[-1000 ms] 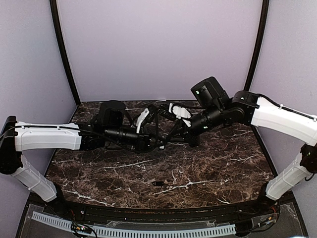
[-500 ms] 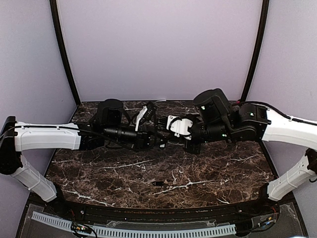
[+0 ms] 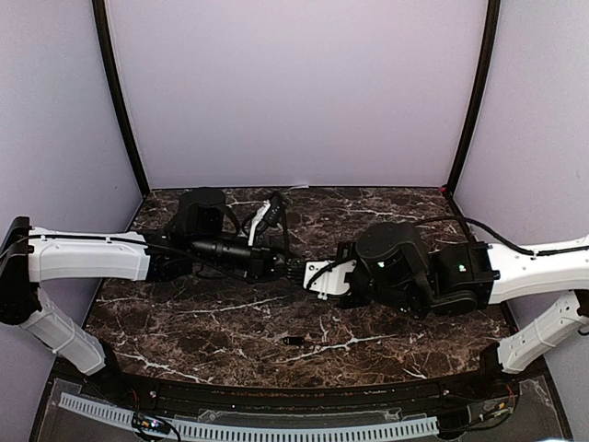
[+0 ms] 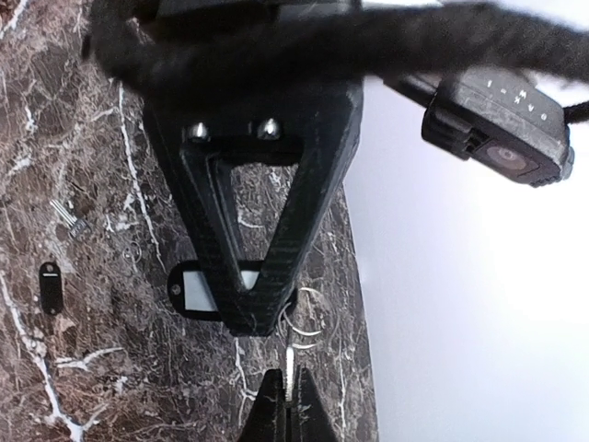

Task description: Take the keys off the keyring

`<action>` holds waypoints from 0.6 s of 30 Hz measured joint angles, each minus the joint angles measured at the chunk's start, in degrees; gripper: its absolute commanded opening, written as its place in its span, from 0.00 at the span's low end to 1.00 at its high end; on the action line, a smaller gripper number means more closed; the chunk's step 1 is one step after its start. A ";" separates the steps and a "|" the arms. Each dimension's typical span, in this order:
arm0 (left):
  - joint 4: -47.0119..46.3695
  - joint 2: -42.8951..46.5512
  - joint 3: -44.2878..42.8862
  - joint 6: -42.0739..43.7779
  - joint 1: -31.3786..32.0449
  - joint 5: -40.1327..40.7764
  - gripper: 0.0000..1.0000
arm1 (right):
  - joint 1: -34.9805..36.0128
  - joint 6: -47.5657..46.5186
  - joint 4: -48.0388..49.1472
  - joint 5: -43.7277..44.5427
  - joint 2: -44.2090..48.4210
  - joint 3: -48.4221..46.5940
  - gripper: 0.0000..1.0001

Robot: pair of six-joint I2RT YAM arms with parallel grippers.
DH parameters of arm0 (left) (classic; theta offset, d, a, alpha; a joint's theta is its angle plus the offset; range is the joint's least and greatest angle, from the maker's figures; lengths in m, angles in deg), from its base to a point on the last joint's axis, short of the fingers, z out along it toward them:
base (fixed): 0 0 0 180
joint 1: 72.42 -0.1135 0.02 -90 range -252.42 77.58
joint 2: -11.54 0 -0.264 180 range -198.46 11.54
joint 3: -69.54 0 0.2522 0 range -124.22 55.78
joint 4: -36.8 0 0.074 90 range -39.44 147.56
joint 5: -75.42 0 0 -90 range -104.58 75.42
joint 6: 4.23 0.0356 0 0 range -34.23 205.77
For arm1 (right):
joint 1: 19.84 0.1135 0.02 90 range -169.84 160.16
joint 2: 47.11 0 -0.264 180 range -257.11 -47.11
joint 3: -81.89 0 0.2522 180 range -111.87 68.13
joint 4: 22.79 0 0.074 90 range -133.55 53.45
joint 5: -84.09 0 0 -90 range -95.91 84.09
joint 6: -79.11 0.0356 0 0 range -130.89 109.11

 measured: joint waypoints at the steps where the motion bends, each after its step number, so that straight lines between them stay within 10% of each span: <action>1: -0.37 0.09 0.13 -0.24 -0.11 -0.20 0.00 | 0.31 -0.85 0.52 1.11 0.00 0.72 0.00; 18: -2.95 1.75 1.60 -0.83 -0.68 -1.16 0.00 | 2.21 2.62 4.52 4.70 -1.18 1.05 0.00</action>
